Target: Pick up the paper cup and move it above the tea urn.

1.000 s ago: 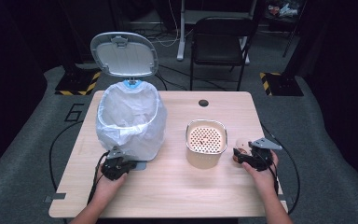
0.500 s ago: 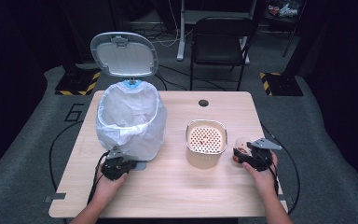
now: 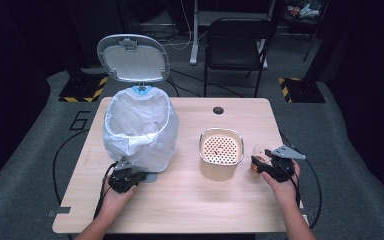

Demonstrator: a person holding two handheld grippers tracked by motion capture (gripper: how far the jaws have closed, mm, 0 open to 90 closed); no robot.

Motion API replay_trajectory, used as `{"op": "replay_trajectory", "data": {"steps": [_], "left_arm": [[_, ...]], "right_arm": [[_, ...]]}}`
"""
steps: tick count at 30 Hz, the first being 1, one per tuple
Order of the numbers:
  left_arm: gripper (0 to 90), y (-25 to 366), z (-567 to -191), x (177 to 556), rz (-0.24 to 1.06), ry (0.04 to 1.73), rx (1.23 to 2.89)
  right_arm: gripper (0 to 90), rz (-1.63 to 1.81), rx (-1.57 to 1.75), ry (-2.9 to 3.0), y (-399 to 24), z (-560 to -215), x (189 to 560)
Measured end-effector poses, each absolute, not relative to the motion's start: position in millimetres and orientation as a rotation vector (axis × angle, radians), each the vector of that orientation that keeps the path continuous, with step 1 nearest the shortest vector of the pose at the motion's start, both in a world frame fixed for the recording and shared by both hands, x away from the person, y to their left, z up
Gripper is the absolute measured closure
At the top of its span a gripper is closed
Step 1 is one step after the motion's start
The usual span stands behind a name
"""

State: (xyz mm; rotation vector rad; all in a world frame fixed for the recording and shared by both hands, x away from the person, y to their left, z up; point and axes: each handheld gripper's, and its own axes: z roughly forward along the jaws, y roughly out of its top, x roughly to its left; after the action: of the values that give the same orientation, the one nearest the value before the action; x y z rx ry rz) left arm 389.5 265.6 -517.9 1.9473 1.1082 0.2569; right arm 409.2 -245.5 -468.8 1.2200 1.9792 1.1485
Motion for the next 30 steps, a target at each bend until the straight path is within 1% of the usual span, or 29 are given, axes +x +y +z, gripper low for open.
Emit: {"op": "replay_trajectory", "data": {"steps": [12,16,19,30], "left_arm": [[90.0,264.3,-517.9,389.2,0.263,1.106,1.946],[90.0,263.8,-517.4,388.7,0.255,1.095,1.949],[90.0,264.3,-517.1,389.3,0.268,1.102,1.964],[90.0,264.1,-516.8,389.5,0.268,1.1,1.968]], "right_arm": [[37.7,1.177,1.147,1.982,-241.0,-426.2,406.5],[37.9,1.18,1.128,1.982,-239.6,-416.7,406.4],[38.1,1.18,1.105,1.988,-236.8,-402.5,406.6],[39.3,1.164,1.047,2.014,-225.4,-377.7,407.1]]}}
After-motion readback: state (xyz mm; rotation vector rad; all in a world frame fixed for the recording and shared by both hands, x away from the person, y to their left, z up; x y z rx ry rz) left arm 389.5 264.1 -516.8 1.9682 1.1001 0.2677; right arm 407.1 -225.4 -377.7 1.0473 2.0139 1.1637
